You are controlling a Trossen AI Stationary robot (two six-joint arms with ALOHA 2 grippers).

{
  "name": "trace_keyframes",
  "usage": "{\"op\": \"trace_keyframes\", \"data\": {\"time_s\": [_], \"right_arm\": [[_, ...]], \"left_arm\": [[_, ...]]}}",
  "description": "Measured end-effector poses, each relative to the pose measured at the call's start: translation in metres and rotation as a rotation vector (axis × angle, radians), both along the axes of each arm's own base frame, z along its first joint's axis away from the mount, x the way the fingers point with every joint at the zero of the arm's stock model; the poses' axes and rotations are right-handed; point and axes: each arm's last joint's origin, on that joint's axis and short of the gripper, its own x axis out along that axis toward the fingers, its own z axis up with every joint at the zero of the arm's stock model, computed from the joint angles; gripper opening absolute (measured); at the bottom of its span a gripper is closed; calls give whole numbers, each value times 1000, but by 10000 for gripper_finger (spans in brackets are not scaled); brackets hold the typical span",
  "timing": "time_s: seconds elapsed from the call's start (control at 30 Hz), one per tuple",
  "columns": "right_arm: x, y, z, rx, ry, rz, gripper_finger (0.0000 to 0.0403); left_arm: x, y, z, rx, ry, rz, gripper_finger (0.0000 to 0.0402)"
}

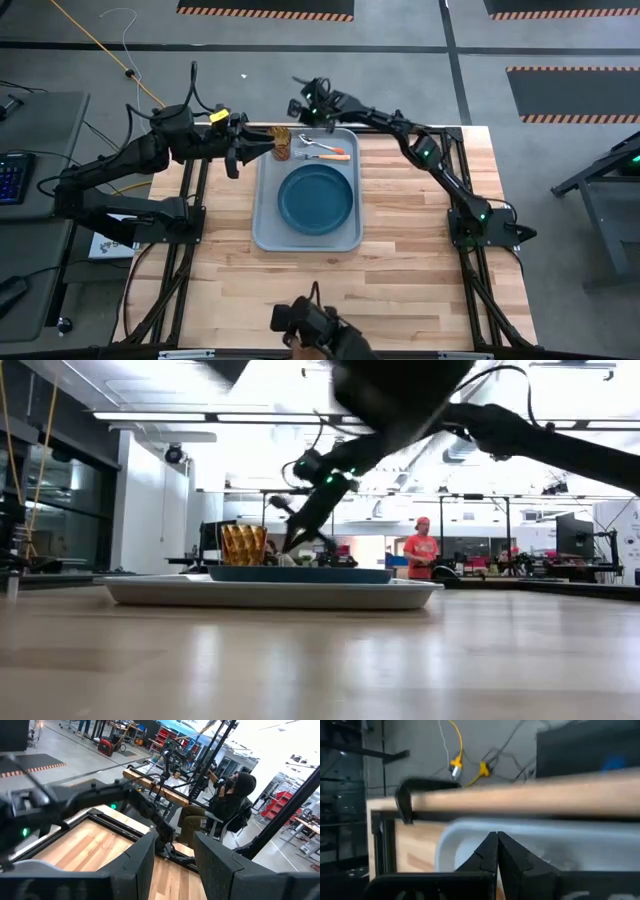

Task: Pick and place plate/cup/fork/spoon on tray
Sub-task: Put the orange spoon on top of the yellow fork on the gray tray

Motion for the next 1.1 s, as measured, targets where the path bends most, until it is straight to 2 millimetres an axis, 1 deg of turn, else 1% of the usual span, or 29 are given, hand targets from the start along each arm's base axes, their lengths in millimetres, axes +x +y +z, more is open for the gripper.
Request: {"op": "trace_keyframes", "data": {"time_s": [0.1, 0.17, 0.27, 0.33, 0.4, 0.5, 0.57, 0.67, 0.77, 0.83, 0.9, 0.97, 1.1], "right_arm": [[-16, -6, 26, -78, 48, 94, 0], [-32, -6, 50, -144, 100, 171, 0], [-60, -1, 89, -247, 211, 323, 0], [-82, 8, 113, -299, 328, 402, 0], [-102, 18, 135, -338, 432, 441, 0], [-131, 33, 167, -381, 480, 461, 0], [-150, 43, 185, -405, 466, 452, 0], [-177, 61, 207, -442, 441, 425, 0], [-202, 81, 216, -463, 415, 389, 0], [-217, 94, 214, -468, 400, 371, 0], [-230, 106, 207, -455, 389, 348, 0], [-243, 117, 198, -445, 378, 329, 0], [-263, 135, 170, -401, 326, 263, 0]], "left_arm": [[0, 0, 0, 0, 0, 0, 125], [0, 1, 0, 6, -1, 12, 125], [4, 4, -2, 38, 17, 37, 125], [11, 10, -7, 33, 50, 54, 125], [21, 19, -10, 19, 90, 74, 125], [37, 39, -8, -4, 182, 85, 117], [50, 55, -6, -3, 285, 94, 101], [74, 82, -10, 17, 443, 120, 61], [101, 108, -24, 18, 554, 188, 13], [120, 122, -39, 6, 584, 256, 8], [137, 132, -57, -21, 620, 347, 11], [152, 139, -81, -48, 681, 422, 6], [174, 149, -132, -127, 834, 477, 2]]}}
